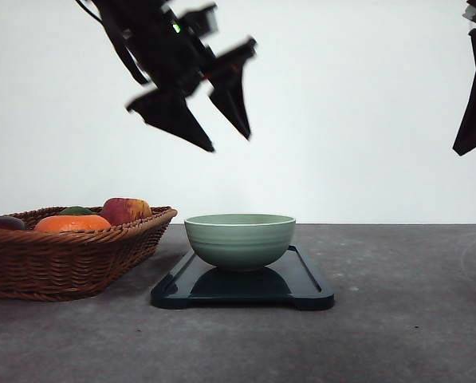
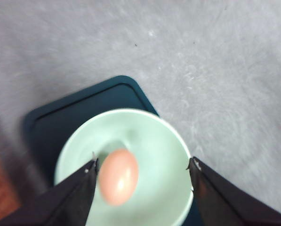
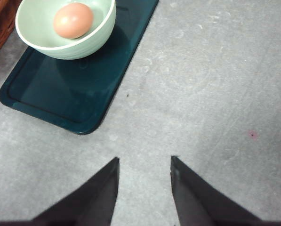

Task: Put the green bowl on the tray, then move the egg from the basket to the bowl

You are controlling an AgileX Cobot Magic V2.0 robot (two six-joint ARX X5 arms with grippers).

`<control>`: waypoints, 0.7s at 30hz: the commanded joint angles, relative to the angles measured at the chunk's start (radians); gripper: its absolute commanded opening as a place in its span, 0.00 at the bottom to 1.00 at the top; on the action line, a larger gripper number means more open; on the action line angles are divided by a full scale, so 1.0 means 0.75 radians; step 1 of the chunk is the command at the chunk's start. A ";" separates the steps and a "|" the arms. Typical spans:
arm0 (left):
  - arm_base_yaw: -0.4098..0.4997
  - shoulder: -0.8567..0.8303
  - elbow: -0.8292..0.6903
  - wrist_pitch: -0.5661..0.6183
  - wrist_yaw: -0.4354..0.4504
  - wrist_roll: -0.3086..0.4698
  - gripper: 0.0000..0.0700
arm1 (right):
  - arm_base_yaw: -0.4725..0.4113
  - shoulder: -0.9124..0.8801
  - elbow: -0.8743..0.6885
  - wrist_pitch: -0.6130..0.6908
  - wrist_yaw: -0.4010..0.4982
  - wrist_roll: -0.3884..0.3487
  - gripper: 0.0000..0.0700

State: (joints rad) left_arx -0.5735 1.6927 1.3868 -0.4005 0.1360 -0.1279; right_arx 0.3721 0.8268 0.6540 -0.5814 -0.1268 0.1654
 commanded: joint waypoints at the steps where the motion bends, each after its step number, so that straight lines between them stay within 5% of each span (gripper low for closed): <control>1: 0.006 -0.011 0.010 -0.044 0.004 -0.001 0.56 | 0.005 0.011 0.005 0.002 0.005 0.013 0.30; 21: 0.252 -0.992 -0.893 -0.108 0.002 -0.060 0.56 | 0.005 0.011 0.005 0.005 0.006 0.007 0.30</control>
State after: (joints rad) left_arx -0.3859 0.9648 0.7216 -0.4835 0.1360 -0.1631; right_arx 0.3721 0.8268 0.6540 -0.5888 -0.1268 0.1650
